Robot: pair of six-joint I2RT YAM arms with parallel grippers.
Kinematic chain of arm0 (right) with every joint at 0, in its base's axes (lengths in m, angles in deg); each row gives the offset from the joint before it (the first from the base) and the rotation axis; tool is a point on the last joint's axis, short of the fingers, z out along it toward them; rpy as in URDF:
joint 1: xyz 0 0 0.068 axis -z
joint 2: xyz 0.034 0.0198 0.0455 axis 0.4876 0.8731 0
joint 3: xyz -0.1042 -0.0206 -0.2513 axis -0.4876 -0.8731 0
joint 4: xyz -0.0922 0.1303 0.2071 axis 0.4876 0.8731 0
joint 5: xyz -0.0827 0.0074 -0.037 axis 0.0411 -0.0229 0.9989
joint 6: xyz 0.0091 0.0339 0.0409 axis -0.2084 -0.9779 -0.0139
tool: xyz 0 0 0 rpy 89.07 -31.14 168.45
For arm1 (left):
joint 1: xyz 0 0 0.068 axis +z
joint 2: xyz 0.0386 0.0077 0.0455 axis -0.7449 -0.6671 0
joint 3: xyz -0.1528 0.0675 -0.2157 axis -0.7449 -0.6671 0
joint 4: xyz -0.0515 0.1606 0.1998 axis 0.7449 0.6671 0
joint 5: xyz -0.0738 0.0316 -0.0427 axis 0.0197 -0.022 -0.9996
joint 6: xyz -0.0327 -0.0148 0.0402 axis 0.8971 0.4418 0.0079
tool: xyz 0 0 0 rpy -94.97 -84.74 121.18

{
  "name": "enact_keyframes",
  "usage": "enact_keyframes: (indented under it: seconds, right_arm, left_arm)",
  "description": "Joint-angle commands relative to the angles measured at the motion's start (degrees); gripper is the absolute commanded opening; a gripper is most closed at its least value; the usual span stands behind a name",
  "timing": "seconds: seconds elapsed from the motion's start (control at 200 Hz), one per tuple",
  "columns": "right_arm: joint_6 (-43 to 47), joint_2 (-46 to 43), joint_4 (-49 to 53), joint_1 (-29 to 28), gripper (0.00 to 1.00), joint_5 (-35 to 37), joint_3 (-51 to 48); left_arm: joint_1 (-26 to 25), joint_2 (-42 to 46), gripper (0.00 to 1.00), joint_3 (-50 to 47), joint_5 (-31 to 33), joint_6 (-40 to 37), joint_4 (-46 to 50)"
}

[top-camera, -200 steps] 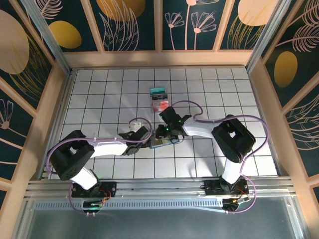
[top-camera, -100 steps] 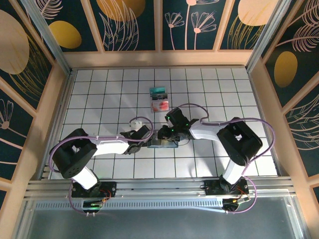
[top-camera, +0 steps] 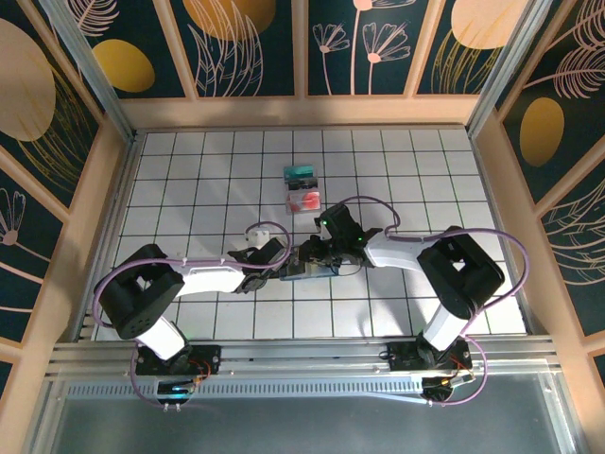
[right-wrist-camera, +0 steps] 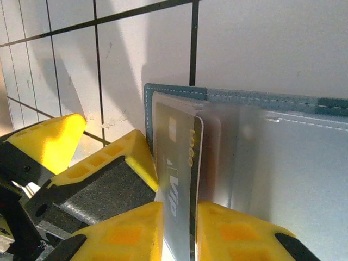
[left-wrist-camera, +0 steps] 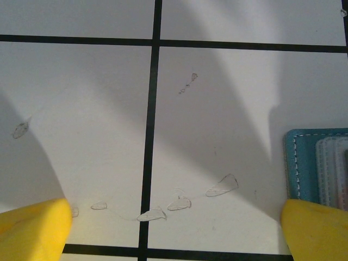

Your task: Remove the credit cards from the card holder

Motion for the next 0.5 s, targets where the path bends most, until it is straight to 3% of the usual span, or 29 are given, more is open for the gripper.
enact_keyframes:
  seconds: [0.0, 0.33, 0.495]
  right_arm:
    - [-1.66, 0.35, -5.29, 0.2, 0.22, -2.83, -0.45]
    - [-3.03, 0.01, -10.3, 1.12, 0.2, -5.3, -2.81]
    - [-4.18, 0.4, -14.81, 1.88, 0.25, -8.3, -3.87]
  left_arm:
    - [0.32, -1.45, 0.99, -1.29, -1.45, -0.34, 5.81]
    - [0.23, -1.82, 0.99, -1.01, -1.74, -0.08, 5.87]
    - [0.23, -1.8, 0.99, -0.92, -1.86, 0.13, 5.87]
